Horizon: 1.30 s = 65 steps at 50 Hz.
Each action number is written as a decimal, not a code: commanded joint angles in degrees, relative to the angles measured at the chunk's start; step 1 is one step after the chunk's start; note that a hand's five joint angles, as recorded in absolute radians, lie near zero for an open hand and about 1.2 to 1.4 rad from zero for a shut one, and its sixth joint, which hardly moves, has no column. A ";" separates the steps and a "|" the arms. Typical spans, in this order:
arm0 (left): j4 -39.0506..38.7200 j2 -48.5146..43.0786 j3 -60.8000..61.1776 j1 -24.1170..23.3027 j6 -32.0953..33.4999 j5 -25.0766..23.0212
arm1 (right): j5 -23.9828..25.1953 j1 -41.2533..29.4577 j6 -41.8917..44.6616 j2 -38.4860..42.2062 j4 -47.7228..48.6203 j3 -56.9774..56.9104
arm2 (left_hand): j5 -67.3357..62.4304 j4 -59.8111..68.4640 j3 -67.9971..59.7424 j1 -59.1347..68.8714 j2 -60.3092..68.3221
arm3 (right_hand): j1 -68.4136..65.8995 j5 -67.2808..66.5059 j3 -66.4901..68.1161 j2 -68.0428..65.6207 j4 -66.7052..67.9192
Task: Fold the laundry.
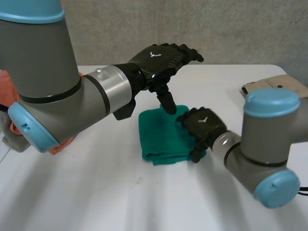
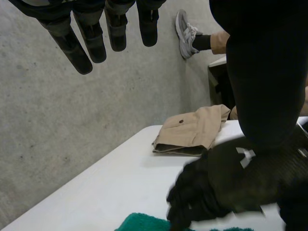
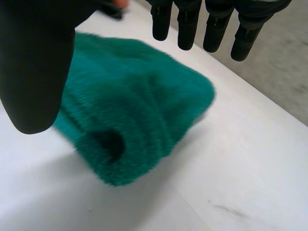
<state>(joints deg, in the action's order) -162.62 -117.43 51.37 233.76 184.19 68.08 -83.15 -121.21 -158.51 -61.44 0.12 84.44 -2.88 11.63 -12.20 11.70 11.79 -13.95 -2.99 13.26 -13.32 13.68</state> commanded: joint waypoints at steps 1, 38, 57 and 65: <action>0.02 0.80 0.31 0.47 -0.58 0.12 | 0.18 -3.42 5.93 3.17 5.50 2.57 | 2.88 -1.63 2.20 -1.70 -1.79 | 2.27 1.31 -1.57 1.63 -1.99; -0.24 0.27 1.01 1.88 -1.81 -1.02 | -1.76 -2.81 4.71 13.19 26.16 -6.12 | 2.88 -1.63 2.20 -1.70 -1.79 | -66.05 -67.01 66.74 -66.68 66.32; -0.15 4.58 -6.37 3.55 -8.66 -1.99 | -2.99 22.83 -3.81 17.66 22.12 -44.77 | 2.88 -1.63 2.20 -1.70 -1.79 | -66.05 -67.01 66.74 -66.68 66.32; -0.24 2.12 -6.55 2.58 -9.02 -1.64 | 6.30 34.79 -6.46 30.13 21.85 -52.36 | 2.88 -1.63 2.20 -1.70 -1.79 | -66.05 -67.01 66.74 -66.68 66.32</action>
<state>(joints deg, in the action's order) -162.78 -113.32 44.56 237.21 174.95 66.09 -84.73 -93.93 -163.65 -40.12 22.18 35.30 -2.88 11.63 -12.20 11.70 11.79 -59.01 -54.20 67.91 -65.94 68.53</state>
